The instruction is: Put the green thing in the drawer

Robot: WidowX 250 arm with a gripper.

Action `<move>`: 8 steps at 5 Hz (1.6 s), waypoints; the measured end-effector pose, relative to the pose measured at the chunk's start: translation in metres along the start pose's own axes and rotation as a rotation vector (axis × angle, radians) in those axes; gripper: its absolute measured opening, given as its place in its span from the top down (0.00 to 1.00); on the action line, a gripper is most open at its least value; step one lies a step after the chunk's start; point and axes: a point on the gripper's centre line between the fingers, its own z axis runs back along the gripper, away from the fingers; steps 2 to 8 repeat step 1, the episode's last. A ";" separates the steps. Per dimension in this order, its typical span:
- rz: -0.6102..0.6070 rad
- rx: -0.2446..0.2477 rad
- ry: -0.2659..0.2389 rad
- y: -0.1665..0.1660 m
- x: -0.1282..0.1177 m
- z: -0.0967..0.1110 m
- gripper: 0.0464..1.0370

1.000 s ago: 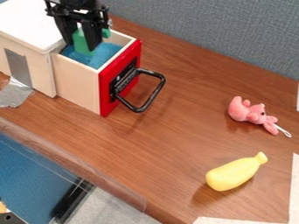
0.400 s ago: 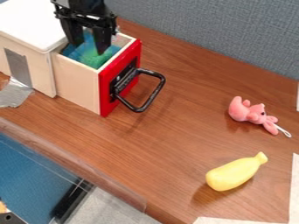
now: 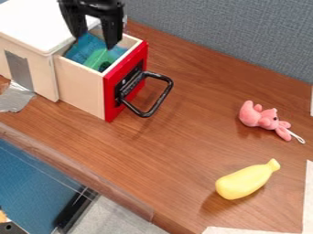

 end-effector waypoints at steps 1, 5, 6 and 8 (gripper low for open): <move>-0.051 0.004 -0.048 -0.016 -0.002 0.028 0.04; -0.051 0.004 -0.048 -0.016 -0.002 0.028 0.04; -0.051 0.004 -0.048 -0.016 -0.002 0.028 0.04; -0.051 0.004 -0.048 -0.016 -0.002 0.028 0.04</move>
